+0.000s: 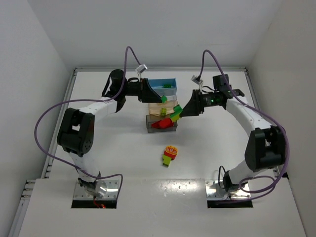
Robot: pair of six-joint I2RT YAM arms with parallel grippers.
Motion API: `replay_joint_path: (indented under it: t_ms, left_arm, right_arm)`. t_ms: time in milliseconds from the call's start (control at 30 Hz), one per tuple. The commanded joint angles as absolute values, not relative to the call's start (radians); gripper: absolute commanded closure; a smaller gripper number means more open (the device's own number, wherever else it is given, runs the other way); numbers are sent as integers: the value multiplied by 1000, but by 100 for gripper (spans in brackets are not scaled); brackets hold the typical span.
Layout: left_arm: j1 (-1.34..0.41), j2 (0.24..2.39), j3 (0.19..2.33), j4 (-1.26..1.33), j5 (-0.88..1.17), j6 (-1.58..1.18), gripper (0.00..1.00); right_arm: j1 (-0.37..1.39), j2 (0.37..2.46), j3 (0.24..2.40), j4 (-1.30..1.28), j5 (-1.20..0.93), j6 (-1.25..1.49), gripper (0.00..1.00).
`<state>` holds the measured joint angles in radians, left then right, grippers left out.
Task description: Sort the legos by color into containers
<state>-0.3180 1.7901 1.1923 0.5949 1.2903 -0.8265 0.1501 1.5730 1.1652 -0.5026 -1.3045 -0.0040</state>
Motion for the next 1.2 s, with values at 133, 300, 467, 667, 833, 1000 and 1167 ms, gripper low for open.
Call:
replay_joint_path:
  t_ms: [133, 300, 467, 667, 833, 1000, 1167]
  left_arm:
    - [-307, 1738, 1183, 841, 1249, -956, 89]
    - [-307, 1738, 1293, 371, 1022, -610, 89]
    - [-364, 1842, 1552, -110, 541, -311, 87]
    - [-393, 2015, 1771, -207, 270, -246, 87]
    - [-393, 2106, 1819, -232, 184, -227, 87]
    - [-371, 2166, 1880, -209, 160, -227, 85]
    - [-362, 2215, 1942, -209, 160, -227, 82]
  right_arm:
    - [120, 1517, 1164, -635, -1301, -165, 95]
    - [91, 1460, 1118, -686, -1244, -221, 95]
    - [61, 1414, 1085, -666, -1209, -212, 95]
    - [32, 1405, 1085, -655, -1189, -202, 95]
    - [12, 1414, 1094, -591, -1189, -149, 94]
    - [12, 1425, 1085, -561, -1189, -121, 94]
    - [12, 1447, 1097, -522, -1180, -89, 94]
